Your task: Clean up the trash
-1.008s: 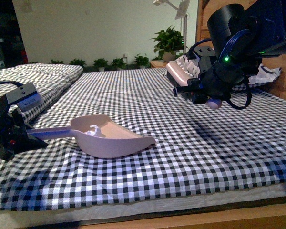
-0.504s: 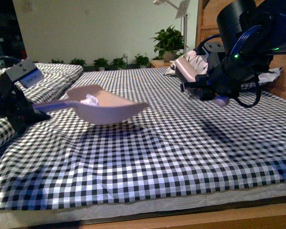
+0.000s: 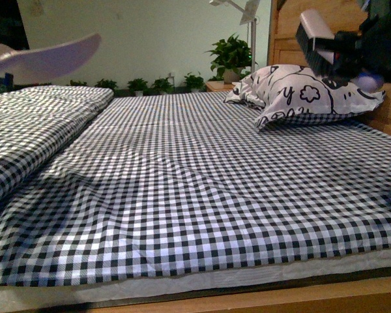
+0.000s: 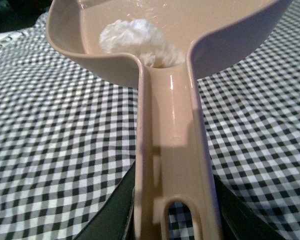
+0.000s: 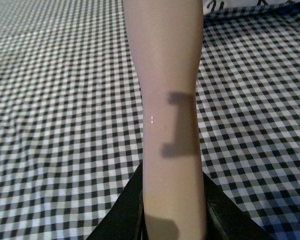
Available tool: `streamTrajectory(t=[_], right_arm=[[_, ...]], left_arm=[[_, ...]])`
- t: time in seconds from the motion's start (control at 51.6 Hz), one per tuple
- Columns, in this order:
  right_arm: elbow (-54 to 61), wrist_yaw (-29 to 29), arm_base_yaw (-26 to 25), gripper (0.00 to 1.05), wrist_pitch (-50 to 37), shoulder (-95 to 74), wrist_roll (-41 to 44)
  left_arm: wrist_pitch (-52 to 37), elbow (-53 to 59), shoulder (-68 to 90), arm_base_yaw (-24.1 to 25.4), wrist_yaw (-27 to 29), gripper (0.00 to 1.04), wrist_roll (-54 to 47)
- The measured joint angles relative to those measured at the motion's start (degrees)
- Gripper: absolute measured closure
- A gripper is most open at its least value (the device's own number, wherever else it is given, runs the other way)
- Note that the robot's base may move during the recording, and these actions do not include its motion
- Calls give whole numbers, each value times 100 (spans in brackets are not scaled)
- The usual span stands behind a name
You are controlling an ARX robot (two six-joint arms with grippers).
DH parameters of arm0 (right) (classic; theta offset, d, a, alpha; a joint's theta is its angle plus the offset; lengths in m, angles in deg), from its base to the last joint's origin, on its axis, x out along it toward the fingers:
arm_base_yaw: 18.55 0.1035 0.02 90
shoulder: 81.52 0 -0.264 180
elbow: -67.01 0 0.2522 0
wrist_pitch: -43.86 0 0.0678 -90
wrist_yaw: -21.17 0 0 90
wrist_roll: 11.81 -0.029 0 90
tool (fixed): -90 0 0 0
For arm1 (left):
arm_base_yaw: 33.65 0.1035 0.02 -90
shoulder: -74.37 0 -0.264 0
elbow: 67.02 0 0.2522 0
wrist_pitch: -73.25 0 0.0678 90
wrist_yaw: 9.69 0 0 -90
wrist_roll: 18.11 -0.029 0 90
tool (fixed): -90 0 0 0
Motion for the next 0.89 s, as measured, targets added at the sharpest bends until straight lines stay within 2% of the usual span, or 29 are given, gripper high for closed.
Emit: streamTrajectory(t=[0.194,0.426,0.562,0.892], right_arm=[[793,-356,-98,85,-330,1064,-59],[1495,-608,-160,85,-459,2059,-190],[1976,-643,-232,85,-549,2800,-278],[2879,-573,-251,85,-531,4046,-522]], left_arm=[[-70,979,-1403,-33,118,78,387],[190,2022,-2767,-31,-77,78,625],[479,2662,-3694,31,-400,78,667],[1054,3663,-5169,98,-715,78,774]])
